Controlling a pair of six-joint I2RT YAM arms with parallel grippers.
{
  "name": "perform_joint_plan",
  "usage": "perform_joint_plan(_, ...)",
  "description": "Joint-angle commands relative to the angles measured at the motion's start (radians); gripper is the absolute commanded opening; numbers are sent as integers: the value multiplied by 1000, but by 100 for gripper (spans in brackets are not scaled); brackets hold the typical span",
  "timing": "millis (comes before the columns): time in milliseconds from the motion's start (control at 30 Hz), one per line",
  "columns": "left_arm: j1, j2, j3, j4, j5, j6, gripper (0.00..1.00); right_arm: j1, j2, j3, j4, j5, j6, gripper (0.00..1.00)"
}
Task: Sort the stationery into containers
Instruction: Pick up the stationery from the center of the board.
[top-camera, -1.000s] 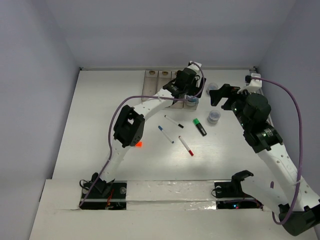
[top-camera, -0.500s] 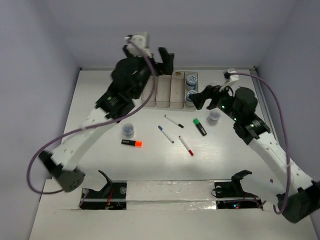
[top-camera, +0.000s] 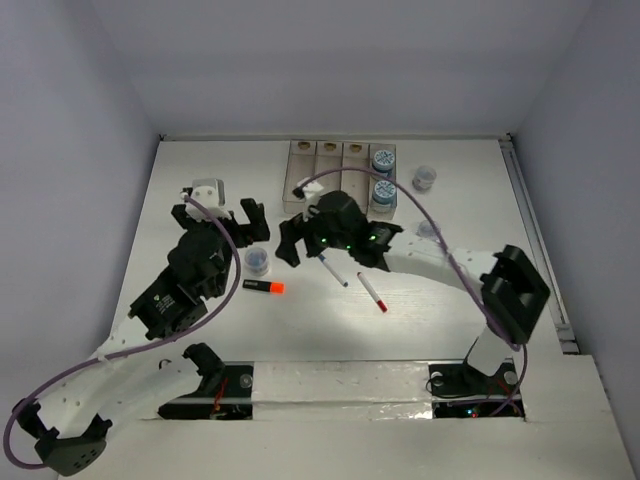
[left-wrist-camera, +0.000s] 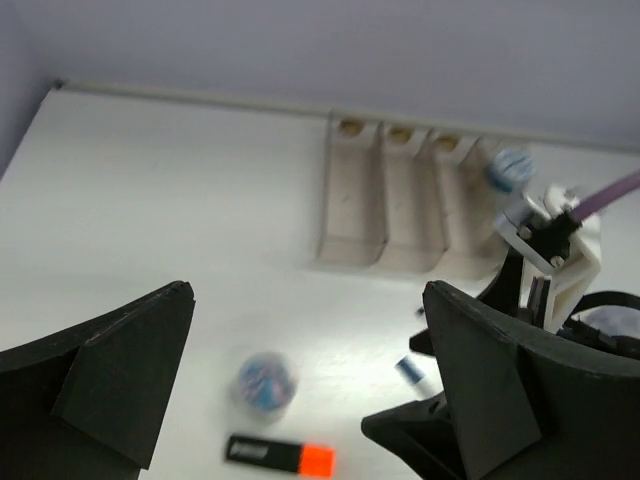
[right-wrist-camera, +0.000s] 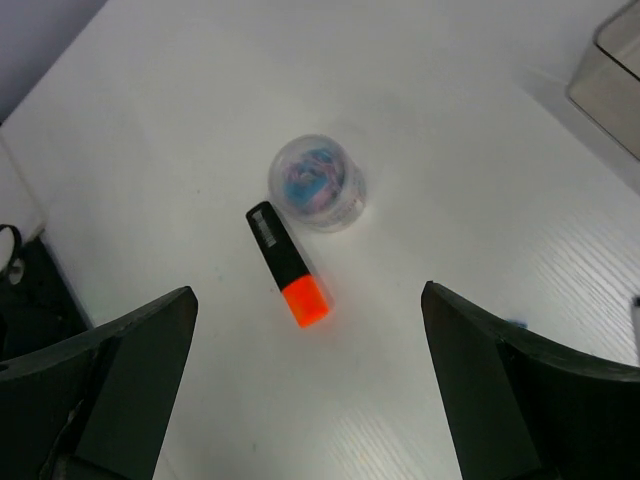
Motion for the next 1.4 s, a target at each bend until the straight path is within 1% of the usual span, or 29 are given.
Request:
perform_joint_plan(0,-4,-55,-48,-100,-101,6,99,82,125,144,21,122,-81,100)
perform_joint_plan(33,-4,-68,-51,-111,-104,11,99,82,156,171,-19,136,-86,100)
perform_joint_plan(67,-4,-92,-54,-120,-110,21,99,91,217,194,-25,139,-87,100)
perform_joint_plan(133,-4,-123,-75,-123,-143,32,99,91,271,256,-42,161,-90,100)
perform_joint_plan(233,6,-206,-128,-56,-174,41,99,91,372,351,-86,164,-104,100)
perform_joint_plan(267,6,-248,-137,-36,-167,41,99,91,395,376,-105,162,-106,100)
perform_joint_plan(300,24,-267,-151,-8,-136,50,99,91,435,398,-114,161,-112,100)
perform_joint_plan(367,61,-302,-163,9,-119,58,99,102,471,464,-149,153,-122,100)
perform_joint_plan(567,111,-319,-184,27,-29,41,99,122,596,614,-215,155,-149,100)
perform_joint_plan(633,121,-318,-186,30,4,40,99,122,619,637,-226,170,-149,99)
perform_joint_plan(733,130,-312,-186,29,31,34,99,122,635,648,-217,175,-144,91)
perform_joint_plan(867,150,-304,-186,32,57,34,99,122,641,659,-214,181,-139,54)
perform_joint_plan(900,150,-304,-186,32,63,34,99,122,644,662,-217,184,-139,53)
perform_joint_plan(1000,159,-302,-186,33,76,32,99,122,632,656,-212,216,-135,41)
perform_joint_plan(1100,170,-298,-186,35,88,31,99,122,569,626,-163,285,-141,37)
perform_joint_plan(1133,170,-296,-186,35,90,31,99,122,525,620,-150,317,-152,36)
perform_joint_plan(1233,179,-295,-186,35,97,29,99,61,446,590,-96,316,-147,35)
perform_joint_plan(1267,179,-295,-186,35,99,29,99,10,393,576,-67,308,-141,34)
perform_joint_plan(1333,179,-292,-186,35,105,29,99,-54,348,547,-53,279,-120,34)
perform_joint_plan(1367,179,-290,-186,35,108,29,99,-121,321,545,-59,273,-113,34)
